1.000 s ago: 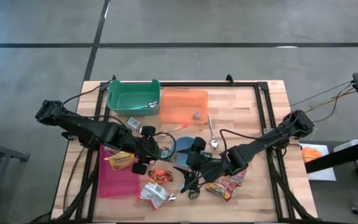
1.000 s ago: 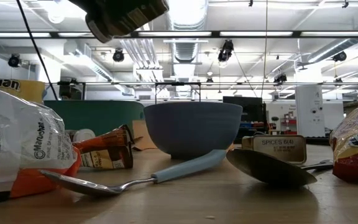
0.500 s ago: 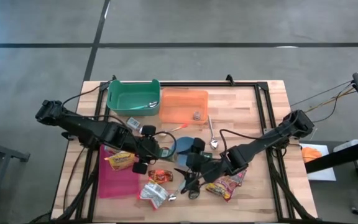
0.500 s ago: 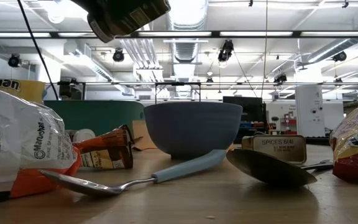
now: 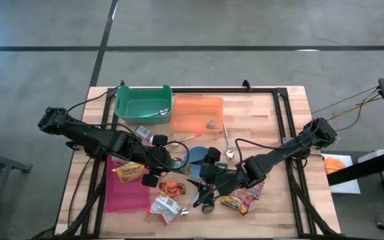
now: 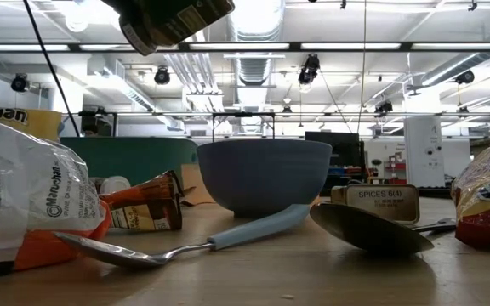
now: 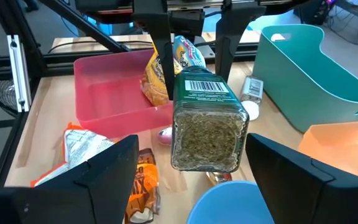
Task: Pick & Place Food Item
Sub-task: Put the green spice bottle into the orange bin
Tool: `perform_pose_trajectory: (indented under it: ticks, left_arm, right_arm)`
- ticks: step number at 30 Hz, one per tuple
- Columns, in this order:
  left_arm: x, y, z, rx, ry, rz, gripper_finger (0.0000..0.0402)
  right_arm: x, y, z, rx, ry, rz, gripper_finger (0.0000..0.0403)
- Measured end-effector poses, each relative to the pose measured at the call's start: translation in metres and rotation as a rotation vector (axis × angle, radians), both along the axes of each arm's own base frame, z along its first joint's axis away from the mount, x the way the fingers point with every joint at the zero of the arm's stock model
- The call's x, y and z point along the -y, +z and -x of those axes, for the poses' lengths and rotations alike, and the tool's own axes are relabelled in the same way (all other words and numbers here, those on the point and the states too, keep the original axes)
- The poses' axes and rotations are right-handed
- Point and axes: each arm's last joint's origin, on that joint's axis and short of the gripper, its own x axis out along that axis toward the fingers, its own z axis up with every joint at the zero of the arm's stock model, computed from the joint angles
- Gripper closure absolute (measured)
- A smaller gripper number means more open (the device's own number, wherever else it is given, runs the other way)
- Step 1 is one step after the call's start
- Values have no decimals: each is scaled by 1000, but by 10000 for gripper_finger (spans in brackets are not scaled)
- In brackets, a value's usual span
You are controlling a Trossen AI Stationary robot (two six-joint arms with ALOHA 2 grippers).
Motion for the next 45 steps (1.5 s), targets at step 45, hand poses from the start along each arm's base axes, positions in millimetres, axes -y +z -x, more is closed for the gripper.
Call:
perform_pose_trajectory:
  ticks: [45]
  left_arm:
    - [7,10,-10,141,-52,60,232]
  right_arm:
    - [5,1,-6,69,-81,-2,101]
